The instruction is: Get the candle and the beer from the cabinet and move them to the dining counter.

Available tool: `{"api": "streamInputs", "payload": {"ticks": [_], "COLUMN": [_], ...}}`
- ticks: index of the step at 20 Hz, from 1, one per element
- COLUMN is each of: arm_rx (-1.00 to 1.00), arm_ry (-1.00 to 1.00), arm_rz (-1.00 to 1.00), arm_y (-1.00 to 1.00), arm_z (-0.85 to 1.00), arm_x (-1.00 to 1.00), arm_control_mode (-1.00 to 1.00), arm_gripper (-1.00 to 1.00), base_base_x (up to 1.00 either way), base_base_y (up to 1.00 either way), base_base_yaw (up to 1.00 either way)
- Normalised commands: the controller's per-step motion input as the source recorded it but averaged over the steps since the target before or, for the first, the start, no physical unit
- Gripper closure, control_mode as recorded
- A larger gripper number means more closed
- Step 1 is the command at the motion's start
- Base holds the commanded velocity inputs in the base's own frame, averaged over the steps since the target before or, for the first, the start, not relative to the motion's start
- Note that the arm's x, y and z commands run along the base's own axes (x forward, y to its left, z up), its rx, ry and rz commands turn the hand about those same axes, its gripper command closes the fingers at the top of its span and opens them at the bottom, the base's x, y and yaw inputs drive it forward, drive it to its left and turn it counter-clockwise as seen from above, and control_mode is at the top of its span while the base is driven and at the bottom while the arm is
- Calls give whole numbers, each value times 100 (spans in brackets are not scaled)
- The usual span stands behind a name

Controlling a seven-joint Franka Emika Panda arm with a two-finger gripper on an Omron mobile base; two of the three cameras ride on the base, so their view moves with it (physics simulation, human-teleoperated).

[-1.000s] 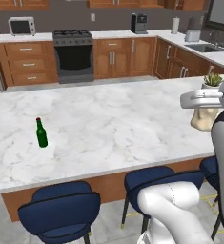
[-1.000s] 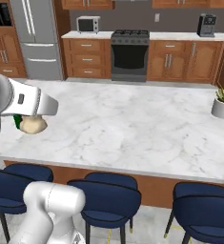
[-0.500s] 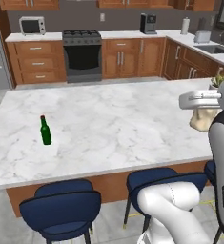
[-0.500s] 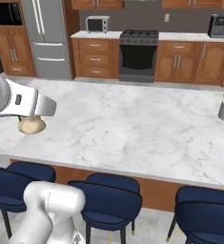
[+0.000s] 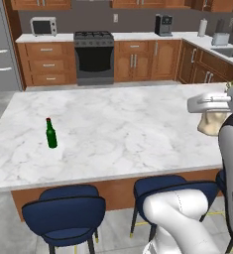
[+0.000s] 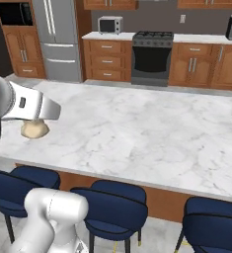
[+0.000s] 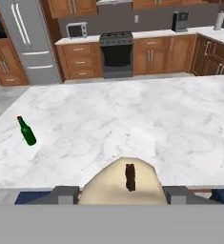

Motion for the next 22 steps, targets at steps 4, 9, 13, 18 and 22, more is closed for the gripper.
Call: {"api": "streamInputs", "payload": {"ticks": [4,9,13,18,22], "arm_rx": [7,5,0,0,0], "arm_ry": [0,4,1,0,-6], "arm_rz": [18,27,24,21,19], "arm_y": [-67,-51,-24,-24,-33], "arm_z": [-19,-59,-77,-69,-53], "arm_x": [88,100,100,79,44], "arm_control_mode": [-100,-100,-100,-100,-100], "arm_gripper": [100,100,100,100,100], "base_base_x": [0,0,0,0,0], "base_base_y": [0,0,0,0,0], "base_base_yaw": [0,0,0,0,0]}}
